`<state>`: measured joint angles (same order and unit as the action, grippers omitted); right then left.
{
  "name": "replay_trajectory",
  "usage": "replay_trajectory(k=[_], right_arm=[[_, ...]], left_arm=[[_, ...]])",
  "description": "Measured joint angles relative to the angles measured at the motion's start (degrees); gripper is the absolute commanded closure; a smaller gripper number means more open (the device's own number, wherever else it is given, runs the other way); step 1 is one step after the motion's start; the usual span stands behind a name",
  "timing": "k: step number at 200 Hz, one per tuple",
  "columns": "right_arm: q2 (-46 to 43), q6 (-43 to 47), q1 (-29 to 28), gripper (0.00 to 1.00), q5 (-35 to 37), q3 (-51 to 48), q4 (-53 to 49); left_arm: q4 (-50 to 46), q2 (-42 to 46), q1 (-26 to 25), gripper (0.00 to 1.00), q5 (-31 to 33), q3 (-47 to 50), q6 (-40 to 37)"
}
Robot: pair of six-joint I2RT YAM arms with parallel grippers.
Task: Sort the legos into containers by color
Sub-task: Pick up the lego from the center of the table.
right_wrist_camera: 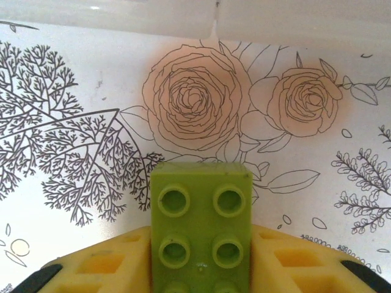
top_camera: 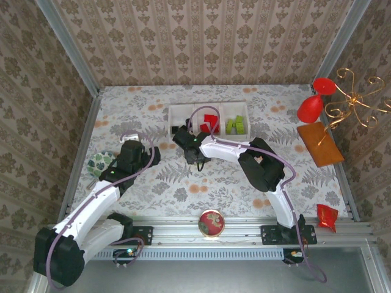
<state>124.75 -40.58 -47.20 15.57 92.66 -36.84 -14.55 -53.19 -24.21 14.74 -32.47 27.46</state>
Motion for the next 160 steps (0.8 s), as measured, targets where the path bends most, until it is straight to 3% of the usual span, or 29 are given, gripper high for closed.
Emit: replay_trajectory(k=[44,117,160], right_arm=[[-0.46,0.35,0.09,0.72,-0.46,-0.61,0.55],[-4.26,1.4,0.44,0.74,-0.44,-5.27,0.42],[-11.52,1.55,2.27,0.75,1.09,-9.62,0.33]], left_arm=[[0.0,0.0,0.0,0.0,-0.15,0.0,0.0],[0.0,0.0,0.31,0.0,-0.17,0.17,0.0],[0.0,0.0,0.31,0.0,-0.17,0.17,0.0]])
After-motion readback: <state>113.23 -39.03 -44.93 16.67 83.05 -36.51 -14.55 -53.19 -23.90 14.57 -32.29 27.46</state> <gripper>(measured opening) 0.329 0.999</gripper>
